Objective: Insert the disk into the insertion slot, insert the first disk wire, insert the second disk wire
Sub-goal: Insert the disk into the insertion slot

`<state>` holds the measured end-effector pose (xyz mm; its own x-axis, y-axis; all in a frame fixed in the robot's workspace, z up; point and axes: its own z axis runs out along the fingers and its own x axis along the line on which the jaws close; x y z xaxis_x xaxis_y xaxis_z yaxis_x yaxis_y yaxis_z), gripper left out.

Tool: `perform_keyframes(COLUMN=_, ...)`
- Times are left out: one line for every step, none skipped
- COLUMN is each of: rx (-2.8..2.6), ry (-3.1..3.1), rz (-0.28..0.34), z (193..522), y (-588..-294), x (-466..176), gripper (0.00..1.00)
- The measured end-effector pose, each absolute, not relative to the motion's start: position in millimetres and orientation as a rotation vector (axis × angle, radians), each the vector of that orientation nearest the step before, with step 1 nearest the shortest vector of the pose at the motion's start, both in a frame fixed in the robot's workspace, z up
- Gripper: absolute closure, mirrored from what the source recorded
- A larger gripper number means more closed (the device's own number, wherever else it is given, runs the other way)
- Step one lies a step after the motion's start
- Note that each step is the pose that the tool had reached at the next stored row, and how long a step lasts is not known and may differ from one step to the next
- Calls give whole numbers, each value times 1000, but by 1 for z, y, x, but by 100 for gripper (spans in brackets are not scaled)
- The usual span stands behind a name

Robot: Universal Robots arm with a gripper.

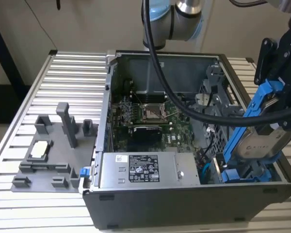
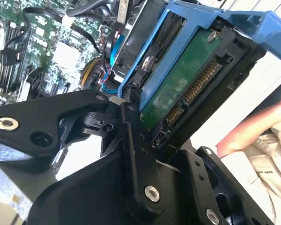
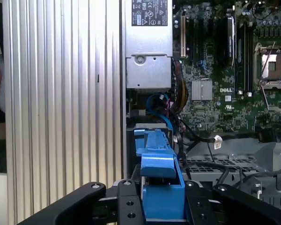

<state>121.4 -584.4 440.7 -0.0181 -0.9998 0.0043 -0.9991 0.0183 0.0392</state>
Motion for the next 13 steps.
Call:
perform_keyframes(rx=2180, ry=-2220, rz=-39, z=439, y=-584, x=121, gripper=67)
perform_keyframes(rx=2180, ry=-2220, rz=-39, z=437, y=-584, x=121, gripper=67)
perform_keyframes(rx=2180, ry=-2220, rz=-39, z=435, y=-584, x=121, gripper=67)
perform_keyframes(rx=2180, ry=-2220, rz=-39, z=434, y=-584, x=121, gripper=67)
perform_keyframes(rx=2180, ry=-2220, rz=-39, z=433, y=-583, x=122, gripper=67)
perform_keyframes(rx=2180, ry=-2220, rz=-39, z=432, y=-583, x=122, gripper=67)
perform_keyframes(rx=2180, ry=-2220, rz=-39, z=430, y=-582, x=122, gripper=67)
perform_keyframes(rx=2180, ry=-2220, rz=-39, z=429, y=-581, x=122, gripper=67)
perform_keyframes(rx=2180, ry=-2220, rz=-39, z=428, y=-579, x=122, gripper=67)
perform_keyframes(rx=2180, ry=-2220, rz=-39, z=426, y=-577, x=122, gripper=67)
perform_keyframes(rx=2180, ry=-2220, rz=-39, z=425, y=-575, x=122, gripper=67)
perform_keyframes(rx=2180, ry=-2220, rz=-39, z=424, y=-573, x=122, gripper=67)
perform_keyframes(rx=2180, ry=-2219, rz=-40, z=423, y=-573, x=123, gripper=67)
